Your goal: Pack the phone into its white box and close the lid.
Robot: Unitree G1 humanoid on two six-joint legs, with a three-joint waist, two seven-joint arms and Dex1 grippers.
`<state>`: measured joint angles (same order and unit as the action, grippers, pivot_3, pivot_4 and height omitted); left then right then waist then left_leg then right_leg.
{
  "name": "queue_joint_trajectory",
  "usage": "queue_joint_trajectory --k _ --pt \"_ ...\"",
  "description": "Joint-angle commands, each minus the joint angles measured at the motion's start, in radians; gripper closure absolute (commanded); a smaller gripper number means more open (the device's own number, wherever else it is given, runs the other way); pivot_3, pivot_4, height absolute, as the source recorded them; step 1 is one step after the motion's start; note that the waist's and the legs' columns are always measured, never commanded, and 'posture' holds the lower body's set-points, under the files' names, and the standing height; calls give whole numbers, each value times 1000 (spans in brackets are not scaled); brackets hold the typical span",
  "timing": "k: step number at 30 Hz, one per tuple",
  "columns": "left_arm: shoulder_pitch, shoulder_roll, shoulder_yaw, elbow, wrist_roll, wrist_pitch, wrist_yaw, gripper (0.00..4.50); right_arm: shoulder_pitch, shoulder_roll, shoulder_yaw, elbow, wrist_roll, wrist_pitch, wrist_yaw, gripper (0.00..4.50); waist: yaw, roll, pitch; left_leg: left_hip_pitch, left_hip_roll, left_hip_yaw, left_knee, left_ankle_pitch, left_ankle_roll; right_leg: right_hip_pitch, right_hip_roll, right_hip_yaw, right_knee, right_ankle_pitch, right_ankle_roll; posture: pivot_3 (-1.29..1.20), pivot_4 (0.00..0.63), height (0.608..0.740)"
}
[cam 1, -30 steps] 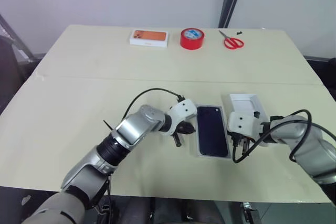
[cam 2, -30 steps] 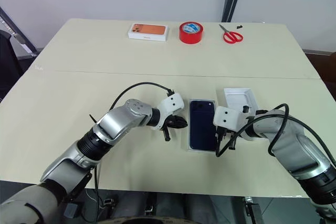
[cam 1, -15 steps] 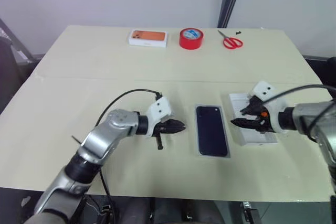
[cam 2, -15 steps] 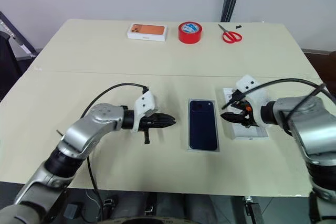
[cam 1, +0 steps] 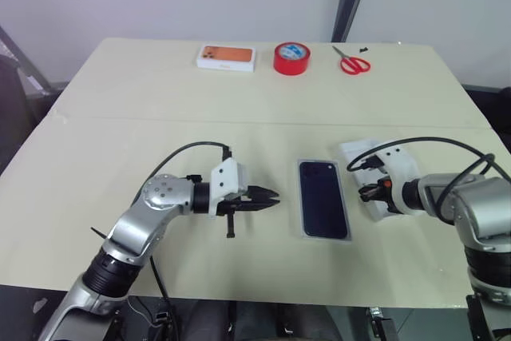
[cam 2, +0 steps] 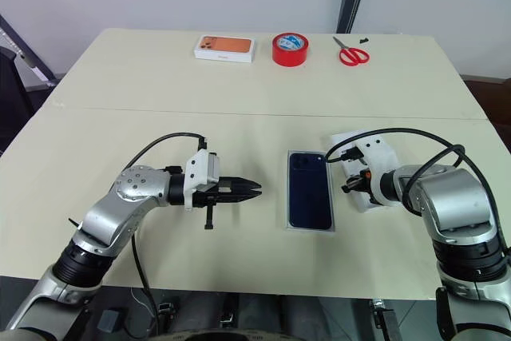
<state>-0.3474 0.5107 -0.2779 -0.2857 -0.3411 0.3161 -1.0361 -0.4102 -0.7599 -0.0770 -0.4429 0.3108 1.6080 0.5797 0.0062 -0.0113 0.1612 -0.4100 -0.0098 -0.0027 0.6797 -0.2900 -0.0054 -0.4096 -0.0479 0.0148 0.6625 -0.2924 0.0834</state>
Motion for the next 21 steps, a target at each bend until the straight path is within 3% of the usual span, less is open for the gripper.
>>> queue_joint_trajectory --k 1,4,7,9,12,13,15,16,17,21 --pt "11 -12 49 -8 -21 -19 28 4035 -55 10 -76 -9 40 6 -18 4442 -3 0 0 0 0 0 0 0 0 0 0 0 0 0 0 0 150 729" --pt "12 -34 118 29 -35 -15 88 4035 -143 50 -179 3 78 -5 1 4442 -14 1 0 0 0 0 0 0 0 0 1 0 1 0 0 0 150 729" --pt "-2 -64 196 97 -41 -20 162 4035 -226 165 -337 29 235 5 28 4442 -20 0 0 0 0 0 0 0 0 0 2 0 2 0 0 0 150 729" --pt "-13 -73 233 142 -23 -41 203 4035 -252 260 -412 41 449 6 -1 4442 -21 0 0 1 1 0 0 0 0 0 2 0 2 0 0 0 150 729" --pt "-30 -74 272 189 -12 -75 234 4035 -241 411 -459 107 821 6 -230 4442 -21 1 0 1 1 0 0 0 1 0 3 0 3 0 1 0 150 729" --pt "-38 -73 282 197 -15 -76 239 4035 -223 451 -454 129 938 6 -328 4442 -21 1 1 1 1 0 0 0 1 0 3 0 3 0 1 0 150 729" --pt "-51 -67 295 208 -19 -77 241 4035 -104 381 -265 157 1411 -219 -679 4442 -14 1 0 0 1 0 0 0 0 0 2 0 3 0 1 0 150 729" --pt "-55 -64 298 210 -20 -77 240 4035 -61 349 -189 153 1563 -315 -800 4442 -12 1 1 0 1 -1 1 0 1 0 1 -1 3 0 1 0 150 729" --pt "-56 -58 294 209 -16 -79 234 4035 -16 362 -129 138 1643 -397 -886 4442 -14 0 1 -1 0 -1 1 -1 1 0 0 -1 2 0 1 0 150 729" --pt "-34 -32 234 183 22 -84 197 4035 153 483 -41 56 1661 -581 -1102 4442 -27 0 1 -1 0 2 3 -2 4 1 1 0 1 0 1 0 150 729"
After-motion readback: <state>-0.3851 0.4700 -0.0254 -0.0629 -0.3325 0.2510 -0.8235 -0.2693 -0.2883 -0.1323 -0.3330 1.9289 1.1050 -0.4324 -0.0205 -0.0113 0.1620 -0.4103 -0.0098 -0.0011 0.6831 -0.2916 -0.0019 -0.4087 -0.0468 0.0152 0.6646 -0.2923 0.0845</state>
